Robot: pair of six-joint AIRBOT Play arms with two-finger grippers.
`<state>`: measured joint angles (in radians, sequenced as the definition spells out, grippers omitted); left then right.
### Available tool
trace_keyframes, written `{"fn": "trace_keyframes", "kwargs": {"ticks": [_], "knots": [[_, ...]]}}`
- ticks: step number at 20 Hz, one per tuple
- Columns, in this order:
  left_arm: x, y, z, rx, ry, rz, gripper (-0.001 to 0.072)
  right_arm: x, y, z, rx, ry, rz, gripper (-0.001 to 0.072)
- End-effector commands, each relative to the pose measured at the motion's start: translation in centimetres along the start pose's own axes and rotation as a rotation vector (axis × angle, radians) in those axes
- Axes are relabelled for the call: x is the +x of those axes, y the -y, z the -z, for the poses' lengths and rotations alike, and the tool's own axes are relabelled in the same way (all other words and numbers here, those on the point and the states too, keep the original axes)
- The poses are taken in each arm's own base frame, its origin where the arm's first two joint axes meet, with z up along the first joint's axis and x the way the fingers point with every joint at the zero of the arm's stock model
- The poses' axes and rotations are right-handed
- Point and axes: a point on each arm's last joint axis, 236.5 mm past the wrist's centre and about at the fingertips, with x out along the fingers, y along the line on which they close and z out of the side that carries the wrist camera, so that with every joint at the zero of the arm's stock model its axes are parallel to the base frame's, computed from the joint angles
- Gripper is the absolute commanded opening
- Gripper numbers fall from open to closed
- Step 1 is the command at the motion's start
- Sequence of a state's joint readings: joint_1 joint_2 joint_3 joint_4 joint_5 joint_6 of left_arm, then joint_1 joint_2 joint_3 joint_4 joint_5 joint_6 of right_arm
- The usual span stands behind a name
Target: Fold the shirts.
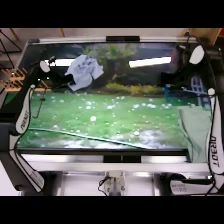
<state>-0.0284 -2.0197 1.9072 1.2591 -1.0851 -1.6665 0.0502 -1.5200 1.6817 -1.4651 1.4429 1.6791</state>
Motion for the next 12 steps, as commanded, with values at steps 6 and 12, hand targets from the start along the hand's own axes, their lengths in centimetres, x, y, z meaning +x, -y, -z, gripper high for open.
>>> {"fn": "trace_keyframes", "kwargs": {"ticks": [6,12], "knots": [[1.8,4.0,-2.0,-0.127,0.059,0.197,0.0039,0.0,0.1,-0.3,-0.104,0.013,0.006,0.0586],[-19.0,18.8,-5.4,0.365,0.404,0.496,0.0035,-4.4,-0.3,0.1,-0.159,0.083,0.006,0.0585]]}}
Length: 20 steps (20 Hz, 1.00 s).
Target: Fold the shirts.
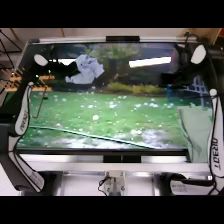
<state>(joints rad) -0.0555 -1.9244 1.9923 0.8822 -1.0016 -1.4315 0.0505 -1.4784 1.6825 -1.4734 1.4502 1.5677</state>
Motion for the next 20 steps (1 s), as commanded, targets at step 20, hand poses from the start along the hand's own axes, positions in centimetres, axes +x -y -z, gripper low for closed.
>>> {"fn": "trace_keyframes", "kwargs": {"ticks": [20], "knots": [[-1.5,28.1,24.5,0.374,-0.182,0.152,0.0038,-14.6,0.3,12.1,0.03,0.178,0.063,0.0586]]}}
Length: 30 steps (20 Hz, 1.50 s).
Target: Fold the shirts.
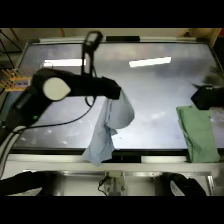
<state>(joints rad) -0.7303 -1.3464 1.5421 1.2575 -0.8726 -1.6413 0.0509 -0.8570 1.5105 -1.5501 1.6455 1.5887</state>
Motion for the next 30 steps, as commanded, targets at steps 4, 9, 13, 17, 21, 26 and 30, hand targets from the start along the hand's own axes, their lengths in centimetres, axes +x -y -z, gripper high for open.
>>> {"fn": "trace_keyframes", "kwargs": {"ticks": [4,9,13,17,21,26,30], "knots": [[10.7,-1.7,8.6,-0.261,-0.266,0.01,0.072,11.7,-0.7,4.7,0.129,-0.168,-0.032,0.0586],[-4.7,-14.3,12.3,-0.305,-0.661,-0.318,0.0591,18.9,-1.4,7.5,0.13,-0.314,-0.058,0.0586],[-10.3,-14.2,18.2,-0.415,-0.706,-0.368,0.0604,23.8,-5.0,7.1,0.163,-0.354,-0.21,0.0587],[-7.9,-8.5,28.7,-0.587,-0.743,-0.238,0.0608,27.7,-8.4,9.2,0.151,-0.462,-0.337,0.0586],[-4.6,-4.5,33.8,-0.688,-0.729,-0.132,0.0607,29.2,-9.9,10.9,0.1,-0.519,-0.363,0.0586],[-0.2,-3.7,34.7,-0.774,-0.652,-0.111,0.0607,29.2,-11.5,10.9,0.008,-0.498,-0.408,0.0682],[2.7,-3.8,34.6,-0.816,-0.595,-0.099,0.0604,29.5,-11.8,10.3,0.022,-0.47,-0.405,0.0681]]}}
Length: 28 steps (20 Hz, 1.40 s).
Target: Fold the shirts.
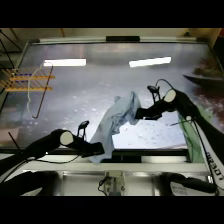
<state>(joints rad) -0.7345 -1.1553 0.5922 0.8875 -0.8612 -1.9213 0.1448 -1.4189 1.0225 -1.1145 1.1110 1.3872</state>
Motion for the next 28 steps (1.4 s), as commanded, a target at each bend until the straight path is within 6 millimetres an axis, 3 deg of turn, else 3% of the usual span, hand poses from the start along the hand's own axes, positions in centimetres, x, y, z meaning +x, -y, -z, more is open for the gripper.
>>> {"fn": "trace_keyframes", "kwargs": {"ticks": [1,2,3,4,5,6,7,10,11,13,15,17,18,20,23,25,27,28], "knots": [[1.9,0.7,-1.7,-0.041,0.062,0.041,0.0599,0.2,-0.2,-0.9,-0.004,0.037,-0.002,0.0681],[2.1,0.5,-1.9,-0.045,0.067,0.037,0.0561,0.2,-0.2,-1.3,0.004,0.054,0.0,0.0681],[2.3,0.3,-1.9,-0.048,0.065,0.032,0.0379,0.2,-0.2,-1.7,0.01,0.072,-0.001,0.0681],[2.3,0.3,-2.1,-0.049,0.07,0.031,0.0266,0.1,-0.4,-2.1,0.016,0.088,-0.01,0.068],[2.3,0.3,-2.3,-0.05,0.08,0.034,0.0256,0.1,-0.6,-2.5,0.022,0.105,-0.018,0.068],[2.3,0.4,-2.4,-0.048,0.084,0.036,0.0116,0.2,-0.6,-2.9,0.028,0.119,-0.021,0.068],[2.2,0.5,-2.4,-0.027,0.086,0.037,0.0039,0.5,-0.5,-3.0,0.035,0.121,-0.024,0.0679],[1.6,1.0,-2.3,-0.009,0.09,0.052,0.0038,2.1,-0.3,-3.1,0.057,0.105,-0.032,0.0668],[1.2,1.4,-2.3,-0.002,0.099,0.063,0.0038,2.7,-0.6,-3.0,0.053,0.096,-0.032,0.0586],[0.2,1.6,-2.6,0.047,0.132,0.063,0.0037,3.3,-0.5,-3.1,0.045,0.096,-0.023,0.0107],[-1.6,0.9,-3.3,0.105,0.176,0.032,0.0036,2.5,-0.5,-3.8,0.011,0.12,-0.008,0.007],[-4.6,-0.1,-4.6,0.124,0.225,0.0,0.0036,-0.3,-0.2,-4.9,-0.095,0.157,0.063,0.007],[-6.9,-0.5,-5.6,0.156,0.271,-0.028,0.0036,-2.8,0.2,-5.6,-0.159,0.188,0.124,0.007],[-13.7,-1.5,-8.1,0.256,0.411,-0.146,0.0036,-9.4,0.7,-7.2,-0.28,0.287,0.275,0.007],[-29.2,-1.9,-10.5,0.316,0.734,-0.342,0.0036,-23.2,-0.8,-9.0,-0.37,0.577,0.46,0.007],[-39.4,0.5,-9.5,0.346,0.982,-0.341,0.0036,-33.4,-3.9,-8.1,-0.392,0.829,0.5,0.007],[-46.6,3.1,-6.9,0.365,1.171,-0.279,0.0036,-42.9,-7.1,-5.0,-0.425,1.076,0.532,0.007],[-49.1,4.0,-5.3,0.376,1.241,-0.25,0.0036,-47.0,-8.5,-2.7,-0.439,1.192,0.544,0.007]]}}
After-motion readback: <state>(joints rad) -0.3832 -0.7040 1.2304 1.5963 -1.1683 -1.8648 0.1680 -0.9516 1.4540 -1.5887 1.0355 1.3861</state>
